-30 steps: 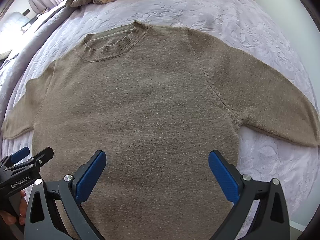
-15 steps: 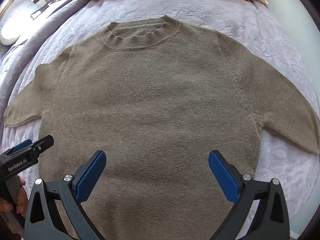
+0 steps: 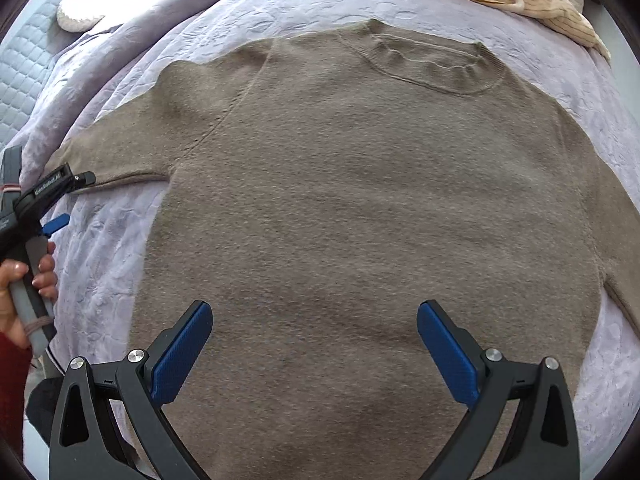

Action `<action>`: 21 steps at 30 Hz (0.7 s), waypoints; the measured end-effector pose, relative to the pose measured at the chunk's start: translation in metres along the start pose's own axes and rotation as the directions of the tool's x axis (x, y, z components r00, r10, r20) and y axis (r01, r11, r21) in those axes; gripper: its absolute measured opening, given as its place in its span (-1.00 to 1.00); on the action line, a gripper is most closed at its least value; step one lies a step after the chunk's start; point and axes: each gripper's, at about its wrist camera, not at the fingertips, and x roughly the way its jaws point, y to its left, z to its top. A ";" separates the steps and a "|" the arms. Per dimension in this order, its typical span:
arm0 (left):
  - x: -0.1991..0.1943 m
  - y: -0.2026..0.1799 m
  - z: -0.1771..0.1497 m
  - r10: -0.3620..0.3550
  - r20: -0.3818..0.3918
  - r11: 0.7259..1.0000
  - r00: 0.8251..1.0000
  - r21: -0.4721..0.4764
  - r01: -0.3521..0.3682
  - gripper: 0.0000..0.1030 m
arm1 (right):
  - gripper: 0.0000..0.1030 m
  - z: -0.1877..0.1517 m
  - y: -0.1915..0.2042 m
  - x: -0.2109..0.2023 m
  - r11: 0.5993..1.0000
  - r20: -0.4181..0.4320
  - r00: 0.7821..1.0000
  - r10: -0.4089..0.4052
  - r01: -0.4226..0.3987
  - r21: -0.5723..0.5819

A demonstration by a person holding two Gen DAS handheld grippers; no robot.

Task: Fold small clothes
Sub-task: 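Grasp the sweater sleeve with the left tool and fold it across the body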

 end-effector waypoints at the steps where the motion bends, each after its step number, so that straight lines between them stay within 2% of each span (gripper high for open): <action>1: 0.000 0.016 -0.006 0.011 0.025 1.000 1.000 -0.017 -0.011 1.00 | 0.98 0.001 0.004 0.001 1.000 -0.002 1.000 0.002 -0.002 -0.008; 3: 0.006 0.029 -0.001 -0.010 0.050 0.997 0.999 -0.071 0.013 1.00 | 0.98 0.001 0.015 0.003 1.000 -0.008 1.000 0.007 -0.008 -0.030; 5: 0.016 0.066 0.028 -0.068 0.086 0.990 0.994 -0.116 0.078 1.00 | 0.98 0.001 0.023 0.006 0.999 -0.015 1.000 0.012 -0.013 -0.049; 10: 0.020 0.108 0.040 -0.124 0.141 0.970 0.982 -0.192 0.150 1.00 | 0.98 -0.002 0.036 0.009 0.997 -0.028 0.999 0.025 -0.027 -0.066; 11: 0.019 0.122 0.045 -0.125 0.153 0.967 0.980 -0.203 0.155 0.88 | 0.98 -0.003 0.037 0.009 0.997 -0.030 0.999 0.029 -0.031 -0.067; 12: 0.018 0.123 0.044 -0.104 0.158 0.967 0.982 -0.216 0.137 0.65 | 0.98 -0.003 0.039 0.009 0.997 -0.030 0.999 0.035 -0.037 -0.070; 13: 0.023 0.118 0.051 -0.078 0.152 0.968 0.985 -0.223 0.111 0.53 | 0.98 -0.003 0.040 0.008 0.996 -0.029 0.999 0.039 -0.041 -0.073; 15: 0.018 0.114 0.045 -0.036 0.154 0.972 0.987 -0.224 0.070 -0.01 | 0.98 -0.005 0.043 0.007 0.995 -0.025 0.999 0.048 -0.050 -0.082; 16: 0.016 0.114 0.045 -0.045 0.165 0.973 0.985 -0.217 0.080 -0.15 | 0.98 -0.005 0.044 0.006 0.995 -0.022 0.998 0.053 -0.055 -0.087; 17: 0.012 0.117 0.042 -0.066 0.178 0.973 0.982 -0.205 0.103 -0.58 | 0.98 -0.006 0.044 0.004 0.994 -0.020 0.998 0.058 -0.059 -0.089; 18: 0.009 0.119 0.041 -0.114 0.190 0.971 0.975 -0.185 0.150 -0.80 | 0.98 -0.007 0.044 0.003 0.994 -0.016 0.998 0.063 -0.064 -0.090; 19: 0.005 0.119 0.041 -0.142 0.203 0.969 0.969 -0.173 0.178 -0.80 | 0.98 -0.008 0.043 0.002 0.994 -0.014 0.998 0.068 -0.069 -0.090; 21: -0.006 0.115 0.040 -0.142 0.224 0.974 0.964 -0.141 0.176 -0.80 | 0.98 -0.008 0.041 0.001 0.994 -0.007 0.997 0.073 -0.073 -0.085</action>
